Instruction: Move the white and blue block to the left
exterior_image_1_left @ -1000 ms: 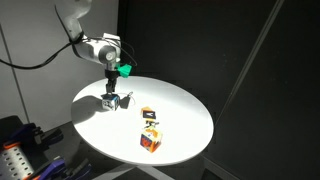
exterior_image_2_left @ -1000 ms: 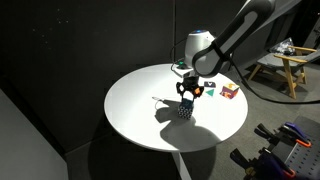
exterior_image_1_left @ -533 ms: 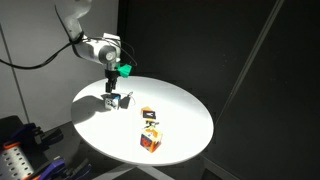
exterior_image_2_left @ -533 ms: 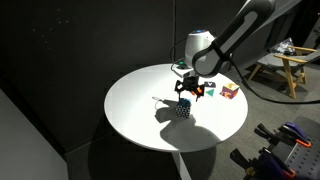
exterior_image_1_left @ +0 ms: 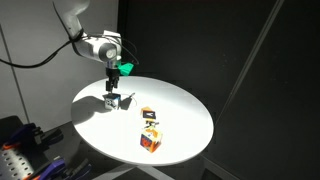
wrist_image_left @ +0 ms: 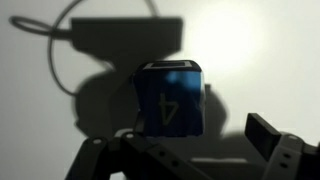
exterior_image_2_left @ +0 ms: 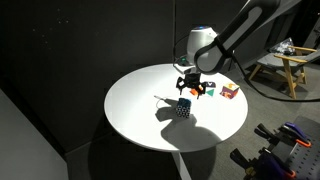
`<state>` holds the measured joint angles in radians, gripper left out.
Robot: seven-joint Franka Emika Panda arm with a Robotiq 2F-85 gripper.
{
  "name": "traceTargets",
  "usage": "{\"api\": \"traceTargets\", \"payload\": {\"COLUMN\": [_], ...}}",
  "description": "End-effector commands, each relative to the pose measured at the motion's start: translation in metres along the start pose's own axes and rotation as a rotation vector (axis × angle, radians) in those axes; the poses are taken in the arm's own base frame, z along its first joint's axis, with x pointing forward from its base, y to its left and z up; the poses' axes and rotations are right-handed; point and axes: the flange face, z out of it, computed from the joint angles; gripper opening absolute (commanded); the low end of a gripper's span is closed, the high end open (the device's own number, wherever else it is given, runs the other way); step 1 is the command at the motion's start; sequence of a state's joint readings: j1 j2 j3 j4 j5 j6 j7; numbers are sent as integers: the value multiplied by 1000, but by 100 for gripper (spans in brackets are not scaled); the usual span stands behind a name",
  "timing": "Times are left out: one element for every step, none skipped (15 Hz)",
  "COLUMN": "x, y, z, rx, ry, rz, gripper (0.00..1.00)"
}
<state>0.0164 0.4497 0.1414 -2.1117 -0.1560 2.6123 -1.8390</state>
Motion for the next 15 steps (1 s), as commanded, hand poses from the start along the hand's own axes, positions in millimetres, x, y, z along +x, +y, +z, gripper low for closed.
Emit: {"api": "traceTargets", "payload": {"x": [-6, -8, -10, -12, -13, -15, -16, -17, -18, -19, -20, -20, -21, -21, -21], "y": [-18, -21, -25, -30, -33, -38, -42, -46, -50, -53, -57, -60, -63, -65, -68], "z": [-22, -25, -28, -31, -33, -35, -38, -40, -42, -44, -46, -48, -51, -53, -55], "rx": [-8, -5, -3, 1, 1, 6, 6, 3, 8, 9, 7, 6, 5, 11, 14], "ry": [-28, -32, -35, -39, -43, -47, -50, -55, -59, -65, -68, -71, -72, -73, -74], "rz": [178, 234, 293, 350, 406, 463, 522, 579, 637, 693, 750, 806, 865, 913, 965], "gripper": [100, 100, 100, 100, 100, 100, 100, 100, 100, 100, 100, 100, 100, 100, 100]}}
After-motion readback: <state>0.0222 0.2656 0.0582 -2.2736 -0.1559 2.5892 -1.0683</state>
